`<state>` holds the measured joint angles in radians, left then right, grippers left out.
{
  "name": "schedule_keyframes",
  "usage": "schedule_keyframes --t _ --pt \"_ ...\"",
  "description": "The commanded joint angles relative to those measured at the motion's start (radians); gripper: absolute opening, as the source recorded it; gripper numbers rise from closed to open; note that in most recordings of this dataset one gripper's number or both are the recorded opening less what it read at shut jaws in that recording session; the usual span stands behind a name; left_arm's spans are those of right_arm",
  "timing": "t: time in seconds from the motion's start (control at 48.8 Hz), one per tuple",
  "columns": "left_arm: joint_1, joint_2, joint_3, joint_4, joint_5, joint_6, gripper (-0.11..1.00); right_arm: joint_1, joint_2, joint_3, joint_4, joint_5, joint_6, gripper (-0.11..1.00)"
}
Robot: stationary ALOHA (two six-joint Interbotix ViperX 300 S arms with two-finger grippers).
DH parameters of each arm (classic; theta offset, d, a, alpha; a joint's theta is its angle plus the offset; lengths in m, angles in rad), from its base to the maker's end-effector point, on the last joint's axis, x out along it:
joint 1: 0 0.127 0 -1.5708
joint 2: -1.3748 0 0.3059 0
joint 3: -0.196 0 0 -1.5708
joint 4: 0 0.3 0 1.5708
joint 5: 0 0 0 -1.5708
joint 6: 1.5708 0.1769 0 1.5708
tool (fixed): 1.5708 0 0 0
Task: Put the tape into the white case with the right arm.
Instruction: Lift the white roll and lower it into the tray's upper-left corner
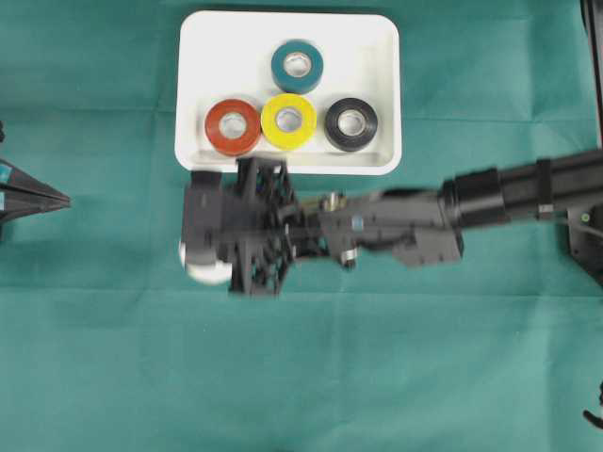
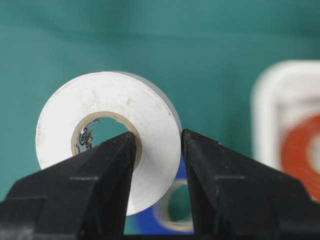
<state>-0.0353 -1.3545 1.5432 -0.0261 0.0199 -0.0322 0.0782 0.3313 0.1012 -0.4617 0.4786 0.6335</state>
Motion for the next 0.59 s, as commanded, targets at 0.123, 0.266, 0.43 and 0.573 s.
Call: schedule_keyframes --t 0.123,0.266,0.43,0.573 --pt "-0.002 0.009 -0.009 0.0 -0.011 -0.002 0.0 -0.115 -0.072 0.006 -0.021 -0.005 -0.006 0.02" --pt "-0.002 0.008 -0.009 0.0 -0.011 -0.002 0.0 -0.193 -0.075 0.009 -0.028 -0.014 -0.006 0.02" --pt "-0.002 0.009 -0.009 0.0 -0.009 -0.002 0.0 -0.284 -0.075 0.015 -0.029 -0.044 -0.008 0.02" --pt "-0.002 0.009 -0.009 0.0 -0.011 -0.002 0.0 -0.342 -0.075 0.029 -0.031 -0.064 -0.008 0.02"
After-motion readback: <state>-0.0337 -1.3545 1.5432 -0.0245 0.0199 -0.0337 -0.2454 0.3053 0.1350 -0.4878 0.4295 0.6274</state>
